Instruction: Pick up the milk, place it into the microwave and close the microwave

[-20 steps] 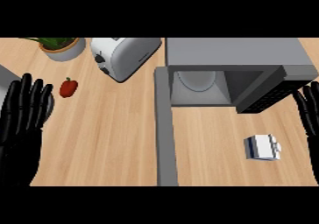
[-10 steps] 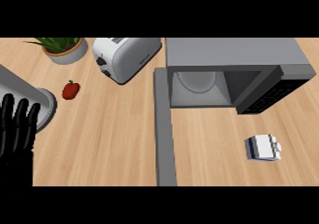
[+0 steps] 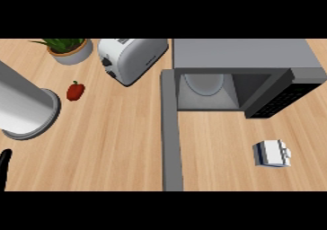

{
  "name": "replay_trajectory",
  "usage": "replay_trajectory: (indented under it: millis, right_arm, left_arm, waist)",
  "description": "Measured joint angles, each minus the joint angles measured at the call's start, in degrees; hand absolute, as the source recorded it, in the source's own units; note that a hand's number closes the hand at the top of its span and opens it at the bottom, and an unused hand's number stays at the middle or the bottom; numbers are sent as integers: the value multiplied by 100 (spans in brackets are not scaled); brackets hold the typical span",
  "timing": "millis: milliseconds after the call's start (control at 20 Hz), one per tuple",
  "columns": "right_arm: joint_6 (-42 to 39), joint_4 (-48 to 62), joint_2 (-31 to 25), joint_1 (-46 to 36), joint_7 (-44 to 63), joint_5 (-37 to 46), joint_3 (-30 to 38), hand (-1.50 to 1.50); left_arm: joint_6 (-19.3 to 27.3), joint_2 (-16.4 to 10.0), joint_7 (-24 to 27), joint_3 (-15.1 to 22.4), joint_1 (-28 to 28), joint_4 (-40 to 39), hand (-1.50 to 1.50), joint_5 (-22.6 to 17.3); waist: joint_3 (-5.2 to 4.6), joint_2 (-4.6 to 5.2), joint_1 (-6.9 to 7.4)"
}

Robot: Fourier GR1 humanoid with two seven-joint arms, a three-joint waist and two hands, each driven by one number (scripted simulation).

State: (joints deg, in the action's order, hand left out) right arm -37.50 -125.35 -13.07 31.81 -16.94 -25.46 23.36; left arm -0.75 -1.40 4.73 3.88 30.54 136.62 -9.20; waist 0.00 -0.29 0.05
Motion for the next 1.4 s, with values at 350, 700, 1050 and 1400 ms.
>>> replay_trajectory:
  millis: [350, 700, 1050, 1400]
  right_arm:
    - [-122, 79, 398, -96, -137, 621, 58, -150]
    - [11, 795, 728, -665, -508, 1719, -137, -150]
    - [317, 1555, 802, -1255, -889, 2694, -336, -150]
    - [773, 2687, 666, -1906, -1425, 3425, -354, -150]
  left_arm:
    - [-645, 23, 776, -257, 899, -106, -150, -337]
    - [-1207, 24, 1307, -639, 1585, -118, -150, -642]
    - [-1585, 62, 1579, -890, 2007, -122, -150, -828]
    - [-1906, 80, 1827, -1085, 2323, -153, -150, -983]
  waist:
    - [-3, 5, 36]
    - [0, 10, 67]
    - [1, 15, 78]
    - [3, 20, 82]
